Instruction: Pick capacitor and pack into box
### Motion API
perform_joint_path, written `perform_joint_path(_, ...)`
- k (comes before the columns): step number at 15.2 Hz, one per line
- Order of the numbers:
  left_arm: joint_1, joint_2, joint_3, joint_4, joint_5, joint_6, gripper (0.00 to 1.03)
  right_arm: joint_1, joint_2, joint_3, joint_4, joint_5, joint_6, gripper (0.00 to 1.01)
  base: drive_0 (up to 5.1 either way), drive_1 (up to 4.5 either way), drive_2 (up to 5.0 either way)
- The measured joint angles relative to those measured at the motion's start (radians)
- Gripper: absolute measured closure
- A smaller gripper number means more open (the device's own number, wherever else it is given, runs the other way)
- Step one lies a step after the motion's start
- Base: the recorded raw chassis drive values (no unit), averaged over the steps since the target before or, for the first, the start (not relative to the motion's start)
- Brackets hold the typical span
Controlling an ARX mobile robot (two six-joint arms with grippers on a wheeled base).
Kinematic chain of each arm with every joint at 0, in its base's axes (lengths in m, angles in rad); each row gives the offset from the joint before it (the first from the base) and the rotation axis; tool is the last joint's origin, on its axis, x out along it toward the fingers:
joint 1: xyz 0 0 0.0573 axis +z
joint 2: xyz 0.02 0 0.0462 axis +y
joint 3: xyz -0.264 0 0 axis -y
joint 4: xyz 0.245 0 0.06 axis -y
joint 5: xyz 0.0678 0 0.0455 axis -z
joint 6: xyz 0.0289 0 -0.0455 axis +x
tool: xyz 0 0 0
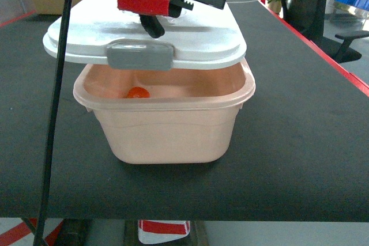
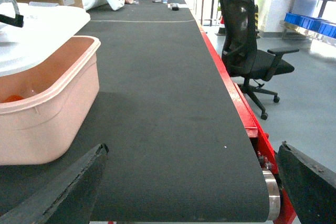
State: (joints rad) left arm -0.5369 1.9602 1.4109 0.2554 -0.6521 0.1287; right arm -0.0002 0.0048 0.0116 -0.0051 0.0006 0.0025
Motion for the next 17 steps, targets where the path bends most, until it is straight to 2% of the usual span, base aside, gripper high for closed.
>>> perform_joint_path(5,-0.05,0.072,0.039,-0.032,-0.032,-0.029,1.01,0.0,0.0,0.0,0.0,0.0,0.0,0.03,0.0,0.0,0.0)
perform_joint_path(12,-0.042,0.093,0.018,-0.041,-0.029,-0.062,1.01,0.0,0.0,0.0,0.0,0.0,0.0,0.03,0.0,0.0,0.0)
perform_joint_path(13,-0.041,0.092,0.004,-0.027,-0.02,-0.071,0.98,0.0,0.0,0.0,0.0,0.0,0.0,0.03,0.0,0.0,0.0)
perform_joint_path(16,-0.03,0.069,-0.028,0.019,-0.004,-0.077,0.64,0.0,0.0,0.0,0.0,0.0,0.0,0.03,0.0,0.0,0.0)
perform_joint_path(17,-0.028,0.044,-0.048,0.082,0.011,-0.071,0.53,0.0,0.0,0.0,0.0,0.0,0.0,0.03,0.0,0.0,0.0)
